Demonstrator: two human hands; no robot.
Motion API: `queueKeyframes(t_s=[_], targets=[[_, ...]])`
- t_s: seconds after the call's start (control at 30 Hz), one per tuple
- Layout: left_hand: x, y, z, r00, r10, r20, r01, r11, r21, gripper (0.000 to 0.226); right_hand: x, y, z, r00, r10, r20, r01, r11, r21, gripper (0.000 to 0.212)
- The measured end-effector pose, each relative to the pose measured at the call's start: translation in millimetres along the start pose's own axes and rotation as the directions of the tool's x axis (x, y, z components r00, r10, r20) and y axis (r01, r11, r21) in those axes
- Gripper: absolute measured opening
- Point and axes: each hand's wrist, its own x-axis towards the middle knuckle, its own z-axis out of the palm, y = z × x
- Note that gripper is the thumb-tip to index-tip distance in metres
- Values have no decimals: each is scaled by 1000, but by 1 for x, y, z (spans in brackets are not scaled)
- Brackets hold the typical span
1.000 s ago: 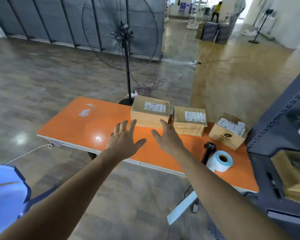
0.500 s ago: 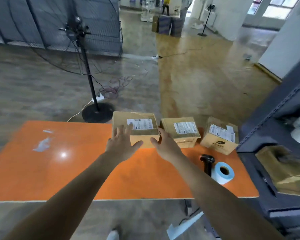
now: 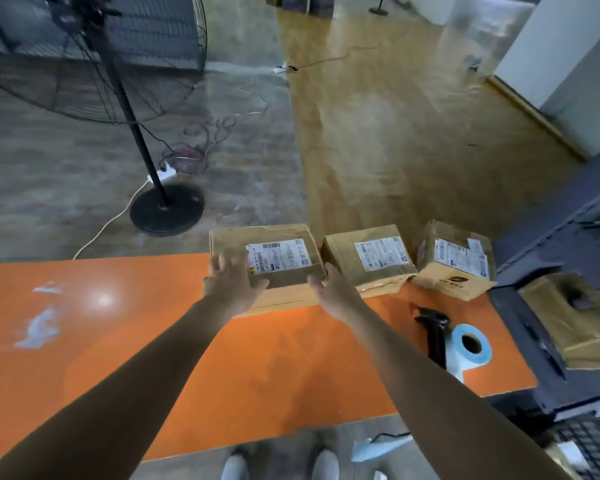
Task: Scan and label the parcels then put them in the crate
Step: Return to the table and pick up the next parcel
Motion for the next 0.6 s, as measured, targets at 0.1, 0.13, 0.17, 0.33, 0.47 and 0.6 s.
queueKeyframes(t_s=[0.1, 0.13, 0.17, 0.33, 0.47, 0.6], targets=[[9, -6, 3, 997, -76, 26, 78, 995, -69, 71, 11, 1, 2, 994, 56, 89, -56, 998, -5, 64], [10, -8, 5, 995, -92, 48, 96, 991, -92, 73, 14, 1, 4, 994, 66, 91, -65, 998, -5, 65], [11, -11, 8, 993, -98, 59, 104, 989, -105, 75, 16, 0, 5, 995, 67, 80, -66, 998, -10, 64], [6, -21, 16, 988, -157, 1, 155, 971, -181, 87, 25, -5, 10, 993, 80, 90, -64, 984, -168, 60], [4, -37, 9, 985, -173, 7, 171, 961, -216, 96, 12, -13, 10, 964, 165, 207, -118, 967, -225, 62], [4, -50, -2, 994, -80, 77, 94, 974, -207, 94, 2, -3, 12, 942, 227, 247, -146, 941, -305, 66]])
